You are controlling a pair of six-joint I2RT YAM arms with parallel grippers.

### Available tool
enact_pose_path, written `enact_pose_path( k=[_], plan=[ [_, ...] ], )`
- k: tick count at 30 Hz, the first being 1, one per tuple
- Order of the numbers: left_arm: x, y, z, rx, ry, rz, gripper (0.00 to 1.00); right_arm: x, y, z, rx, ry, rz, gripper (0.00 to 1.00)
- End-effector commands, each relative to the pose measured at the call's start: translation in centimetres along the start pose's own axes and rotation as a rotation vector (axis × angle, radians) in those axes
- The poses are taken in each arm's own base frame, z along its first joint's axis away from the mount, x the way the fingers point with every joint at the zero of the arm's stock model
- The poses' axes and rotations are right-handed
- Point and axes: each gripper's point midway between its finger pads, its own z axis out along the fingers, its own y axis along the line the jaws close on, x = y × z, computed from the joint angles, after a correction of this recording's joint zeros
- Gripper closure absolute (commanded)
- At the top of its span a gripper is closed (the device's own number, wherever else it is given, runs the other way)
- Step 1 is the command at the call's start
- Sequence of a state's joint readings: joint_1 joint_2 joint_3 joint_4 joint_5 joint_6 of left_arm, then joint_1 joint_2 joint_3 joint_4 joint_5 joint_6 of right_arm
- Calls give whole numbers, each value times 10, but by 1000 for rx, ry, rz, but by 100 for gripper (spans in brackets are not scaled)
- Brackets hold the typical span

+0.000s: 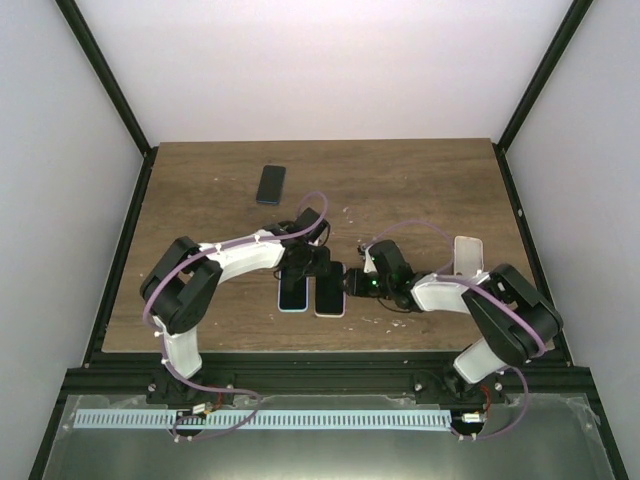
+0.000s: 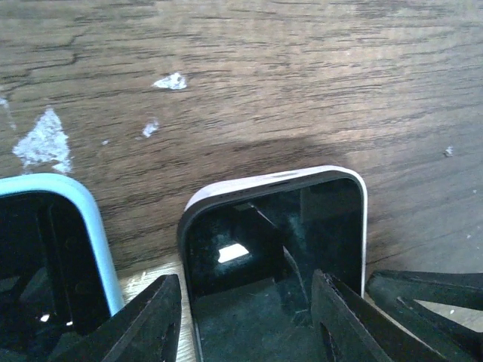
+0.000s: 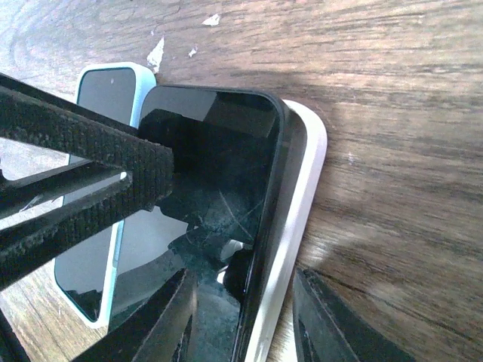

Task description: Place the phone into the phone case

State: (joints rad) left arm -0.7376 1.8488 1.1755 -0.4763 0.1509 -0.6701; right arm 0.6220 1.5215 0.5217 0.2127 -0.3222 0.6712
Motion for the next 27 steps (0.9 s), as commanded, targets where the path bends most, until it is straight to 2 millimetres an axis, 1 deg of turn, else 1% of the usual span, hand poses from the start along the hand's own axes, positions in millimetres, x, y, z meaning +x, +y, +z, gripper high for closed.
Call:
enact_pose_path(
  k=[1, 4, 7, 10, 14, 17, 20, 23, 27],
  plan=[
    [0, -5, 5, 31, 13, 7, 49, -20, 9, 3, -22, -52, -47, 65],
    [0, -4, 5, 26, 14, 11, 47, -22, 8, 5, -10, -53, -53, 65],
    [-1, -6, 7, 36, 12, 11, 47, -23, 5, 9, 1, -48, -59, 65],
    [1, 0, 10, 6, 27, 9, 46, -22, 5, 10, -4, -44, -55, 65],
    [1, 3, 9, 0, 4, 18, 45, -24, 6, 11, -9, -52, -67, 65],
    [2, 0, 13, 23, 10, 19, 51, -26, 8, 12, -20, -58, -87, 64],
    [4, -10, 15, 82, 15, 15, 58, -26, 13, 13, -49, -59, -109, 65],
    [7, -17, 18, 105, 29, 12, 66, -26, 17, 14, -72, -60, -121, 65],
    [15, -13, 25, 73, 57, 8, 72, -29, 23, 15, -104, -69, -149, 65]
  ],
)
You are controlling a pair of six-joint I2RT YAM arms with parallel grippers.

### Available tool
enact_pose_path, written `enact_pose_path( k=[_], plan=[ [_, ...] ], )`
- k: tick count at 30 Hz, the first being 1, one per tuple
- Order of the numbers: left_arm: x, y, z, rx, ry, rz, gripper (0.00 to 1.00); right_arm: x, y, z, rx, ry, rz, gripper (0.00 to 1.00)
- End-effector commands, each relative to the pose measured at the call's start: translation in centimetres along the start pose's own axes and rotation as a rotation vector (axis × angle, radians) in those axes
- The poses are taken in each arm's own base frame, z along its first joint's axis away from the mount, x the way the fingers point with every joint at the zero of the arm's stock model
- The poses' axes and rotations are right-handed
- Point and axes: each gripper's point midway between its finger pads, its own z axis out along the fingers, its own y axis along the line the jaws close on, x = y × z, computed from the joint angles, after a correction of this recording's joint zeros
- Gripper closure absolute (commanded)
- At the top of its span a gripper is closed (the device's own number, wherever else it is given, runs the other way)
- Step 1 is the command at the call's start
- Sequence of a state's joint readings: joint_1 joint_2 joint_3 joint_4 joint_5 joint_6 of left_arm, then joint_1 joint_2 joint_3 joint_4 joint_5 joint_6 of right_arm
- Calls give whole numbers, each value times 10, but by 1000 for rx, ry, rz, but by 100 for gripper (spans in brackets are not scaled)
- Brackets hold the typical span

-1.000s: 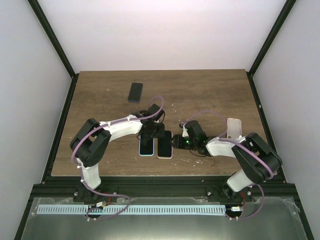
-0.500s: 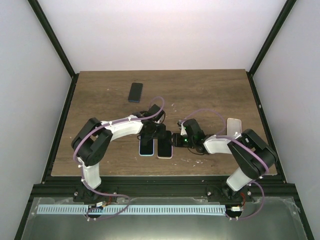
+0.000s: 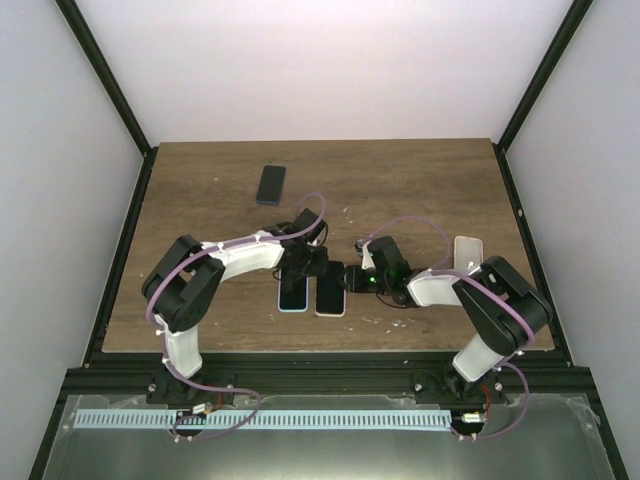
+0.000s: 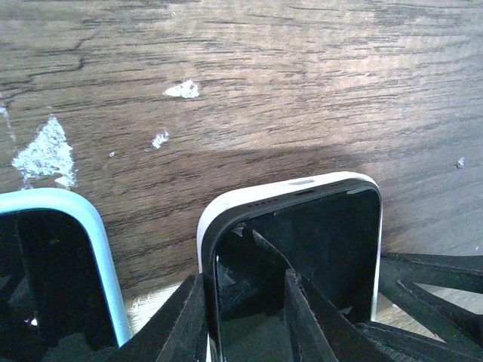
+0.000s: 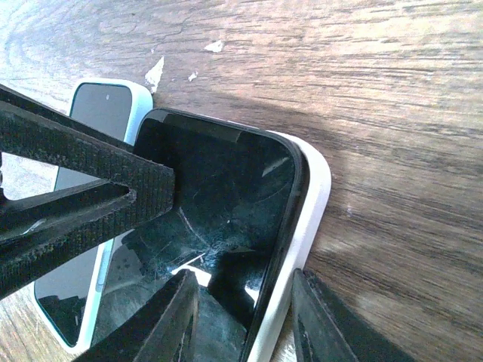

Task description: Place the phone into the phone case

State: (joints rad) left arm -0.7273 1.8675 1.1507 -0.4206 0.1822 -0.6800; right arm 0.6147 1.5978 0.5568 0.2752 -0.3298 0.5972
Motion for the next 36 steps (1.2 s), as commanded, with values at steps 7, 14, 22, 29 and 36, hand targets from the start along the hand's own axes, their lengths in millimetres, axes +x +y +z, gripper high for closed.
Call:
enact_pose_path(
  k=[7, 14, 22, 29, 36],
  plan=[
    [17, -17, 11, 68, 39, 33, 74, -27, 30, 1, -120, -82, -151, 66],
    [31, -10, 15, 36, 75, 29, 65, -36, 38, 3, -147, -91, -191, 66],
    [13, -1, -38, 69, -34, -69, 50, -24, 19, -8, -32, -26, -78, 60],
    [21, 4, -33, 75, -1, -63, 54, -1, 23, -29, -69, 12, 40, 55],
    [27, 3, -17, 106, 28, -65, 63, 11, 17, -24, -66, 51, 107, 59]
  ],
)
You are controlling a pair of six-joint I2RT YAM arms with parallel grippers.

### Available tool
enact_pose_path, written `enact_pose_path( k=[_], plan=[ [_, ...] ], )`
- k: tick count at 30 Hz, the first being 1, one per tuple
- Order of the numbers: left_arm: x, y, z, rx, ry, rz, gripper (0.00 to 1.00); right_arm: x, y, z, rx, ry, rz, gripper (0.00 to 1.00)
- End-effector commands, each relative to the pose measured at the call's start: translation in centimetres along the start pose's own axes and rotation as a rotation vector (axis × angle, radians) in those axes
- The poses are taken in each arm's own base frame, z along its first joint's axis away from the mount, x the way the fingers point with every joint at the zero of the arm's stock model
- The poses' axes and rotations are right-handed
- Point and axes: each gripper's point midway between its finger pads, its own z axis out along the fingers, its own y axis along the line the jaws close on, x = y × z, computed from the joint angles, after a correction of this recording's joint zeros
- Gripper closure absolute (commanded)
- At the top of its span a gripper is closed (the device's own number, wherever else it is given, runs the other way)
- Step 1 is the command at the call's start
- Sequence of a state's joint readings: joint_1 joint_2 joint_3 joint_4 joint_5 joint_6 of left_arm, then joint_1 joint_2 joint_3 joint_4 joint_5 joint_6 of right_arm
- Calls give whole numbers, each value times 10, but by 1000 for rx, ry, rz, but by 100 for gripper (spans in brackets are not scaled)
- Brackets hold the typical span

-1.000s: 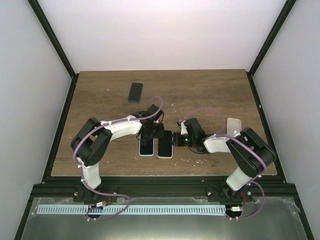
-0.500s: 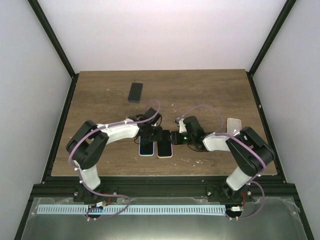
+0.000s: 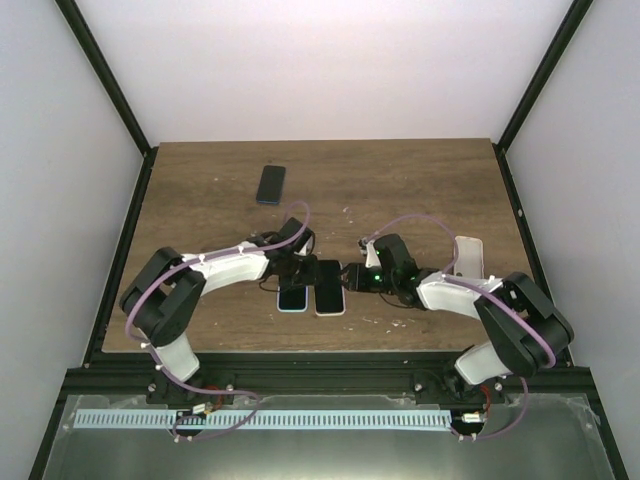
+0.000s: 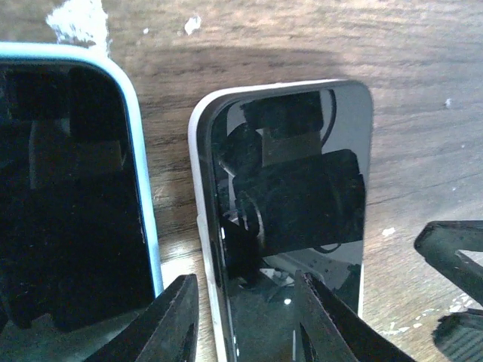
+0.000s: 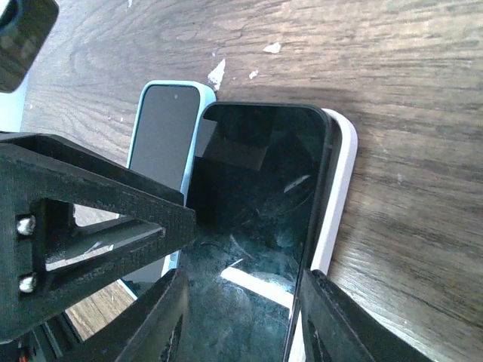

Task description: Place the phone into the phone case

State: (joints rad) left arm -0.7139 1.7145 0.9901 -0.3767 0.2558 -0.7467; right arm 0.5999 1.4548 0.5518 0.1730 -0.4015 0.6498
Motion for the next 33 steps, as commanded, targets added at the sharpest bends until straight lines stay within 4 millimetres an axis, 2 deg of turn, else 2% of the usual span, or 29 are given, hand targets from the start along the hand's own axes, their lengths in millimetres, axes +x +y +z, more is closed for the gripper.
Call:
enact_pose_path(
  k=[1, 6, 8, 12, 14, 17, 21, 26, 30, 33],
  plan=[
    [1, -2, 9, 30, 12, 6, 64, 17, -6, 5, -3, 45, 63, 59],
    [6, -1, 21, 50, 35, -6, 72, 27, -12, 23, -29, 94, 78, 63],
    [11, -4, 27, 70, 55, -8, 75, 24, -11, 25, -38, 80, 70, 65],
    [20, -6, 36, 70, 94, 3, 88, 15, -8, 31, -48, 62, 40, 68],
    [23, -3, 36, 53, 105, 0, 90, 18, -7, 33, -56, 79, 44, 68],
    [27, 13, 34, -16, 116, -7, 89, 18, 1, 27, -104, 65, 63, 67],
    [34, 32, 29, -31, 125, -67, 85, 12, 22, 17, -206, 40, 103, 62],
    [43, 28, 23, 49, 135, -97, 77, 7, 42, 9, -318, 27, 156, 62],
    [49, 33, 26, 48, 154, -101, 77, 2, 54, 1, -383, 0, 164, 62],
    [51, 33, 27, 57, 154, -100, 78, 1, 56, 0, -387, 1, 167, 62]
  ],
)
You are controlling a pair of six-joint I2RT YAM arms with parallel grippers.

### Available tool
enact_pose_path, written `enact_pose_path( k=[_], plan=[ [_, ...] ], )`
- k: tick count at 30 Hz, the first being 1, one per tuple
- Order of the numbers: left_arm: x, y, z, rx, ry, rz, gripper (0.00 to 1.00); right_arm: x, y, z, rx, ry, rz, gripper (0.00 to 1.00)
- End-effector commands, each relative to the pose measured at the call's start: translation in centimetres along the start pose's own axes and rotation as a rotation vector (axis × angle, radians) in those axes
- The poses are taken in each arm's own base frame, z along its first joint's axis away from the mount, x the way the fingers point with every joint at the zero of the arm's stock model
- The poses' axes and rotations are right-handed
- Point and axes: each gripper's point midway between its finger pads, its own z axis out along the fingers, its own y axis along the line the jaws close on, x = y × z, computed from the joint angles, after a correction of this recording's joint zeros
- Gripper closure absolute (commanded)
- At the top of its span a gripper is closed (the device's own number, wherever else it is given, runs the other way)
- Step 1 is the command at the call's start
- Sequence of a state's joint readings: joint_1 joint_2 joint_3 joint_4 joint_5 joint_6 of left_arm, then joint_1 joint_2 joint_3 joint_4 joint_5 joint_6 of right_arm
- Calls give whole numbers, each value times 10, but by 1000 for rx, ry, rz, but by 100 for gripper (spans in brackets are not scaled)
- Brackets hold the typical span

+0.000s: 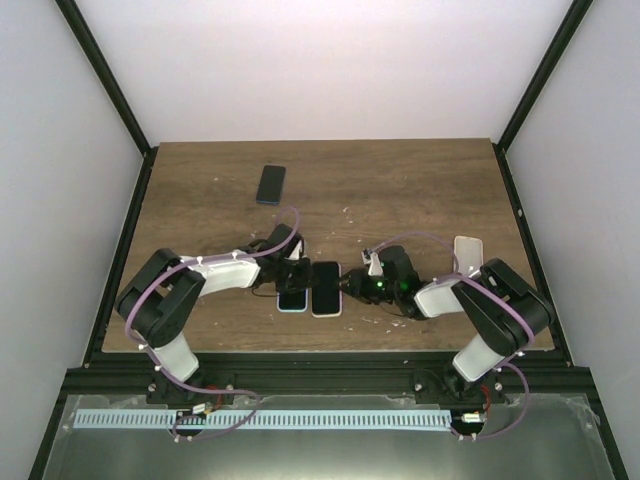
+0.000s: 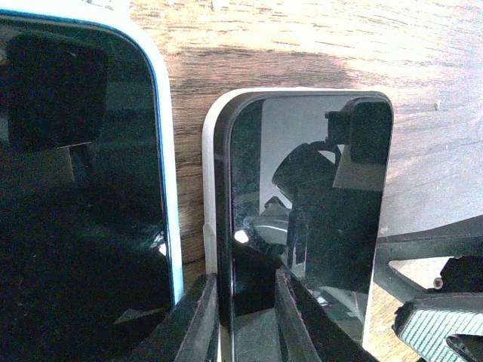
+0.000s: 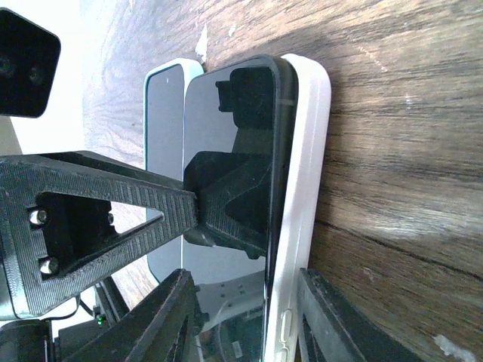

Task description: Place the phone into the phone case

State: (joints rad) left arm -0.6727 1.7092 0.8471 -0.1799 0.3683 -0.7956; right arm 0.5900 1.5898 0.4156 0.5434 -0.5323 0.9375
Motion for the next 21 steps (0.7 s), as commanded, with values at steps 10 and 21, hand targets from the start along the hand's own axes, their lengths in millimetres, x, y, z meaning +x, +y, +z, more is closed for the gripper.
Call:
enact_pose_path(
  k=[10, 21],
  plan=[
    [46, 23, 3, -28, 130, -58, 76, -6, 71, -11, -308, -3, -31, 61],
    [58, 43, 13, -61, 154, -80, 80, -8, 44, 1, -215, -25, 34, 61]
  ],
)
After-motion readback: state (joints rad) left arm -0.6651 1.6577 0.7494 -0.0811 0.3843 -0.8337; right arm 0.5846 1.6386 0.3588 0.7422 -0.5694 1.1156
